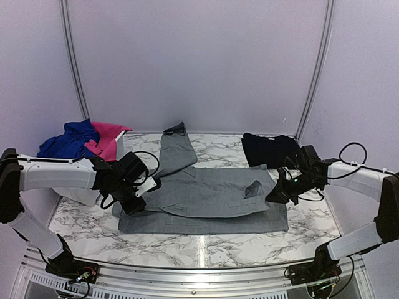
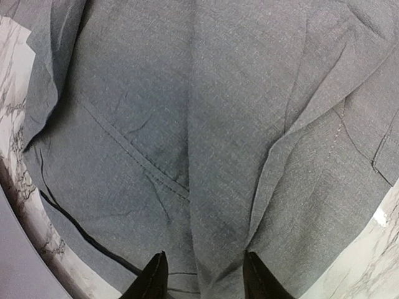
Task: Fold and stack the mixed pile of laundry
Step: Adjust the 1/3-folded shirt at the center of the board.
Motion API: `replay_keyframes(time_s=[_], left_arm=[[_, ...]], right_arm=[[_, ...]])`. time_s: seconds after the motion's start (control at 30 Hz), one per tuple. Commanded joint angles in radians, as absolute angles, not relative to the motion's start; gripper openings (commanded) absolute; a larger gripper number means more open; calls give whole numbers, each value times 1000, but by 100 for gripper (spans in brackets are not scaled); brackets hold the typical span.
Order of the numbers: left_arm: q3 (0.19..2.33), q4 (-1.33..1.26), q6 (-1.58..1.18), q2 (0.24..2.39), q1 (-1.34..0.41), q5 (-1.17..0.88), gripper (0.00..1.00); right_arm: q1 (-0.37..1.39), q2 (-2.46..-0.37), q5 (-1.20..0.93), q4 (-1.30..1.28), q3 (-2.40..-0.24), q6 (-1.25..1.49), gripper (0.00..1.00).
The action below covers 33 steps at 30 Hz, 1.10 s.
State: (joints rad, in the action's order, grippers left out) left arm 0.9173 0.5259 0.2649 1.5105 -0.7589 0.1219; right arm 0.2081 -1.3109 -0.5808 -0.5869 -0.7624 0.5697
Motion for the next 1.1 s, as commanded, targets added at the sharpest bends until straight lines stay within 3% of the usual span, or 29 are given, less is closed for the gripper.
replay_keyframes(time_s=[0.0,0.13,0.33,0.5,0.67,0.8,1.07], left_arm=[[921,505,311,1527,-768,129,37],[911,513,321,1503,-784,101,23],[864,518,322,1458,-816,100,36],[871,512,328,1502,-832,161,34],[879,511,330,1521,-847,194,21],[877,521,330,1477,-863,184,0],[873,572,329,1407,-935,112,0]], right_arm=[[198,-1319,-583,-619,-803,542,0],[195,-1319,-582,-637,-812,531,0],[186,-1309,-578,-665,-816,514,0],[184,-1308,-583,-676,-815,503,0],[160,-1289,-583,-714,-826,479,0],[130,-1272,-584,-742,-826,456,0],[104,-1268,-565,-771,-804,413,0]])
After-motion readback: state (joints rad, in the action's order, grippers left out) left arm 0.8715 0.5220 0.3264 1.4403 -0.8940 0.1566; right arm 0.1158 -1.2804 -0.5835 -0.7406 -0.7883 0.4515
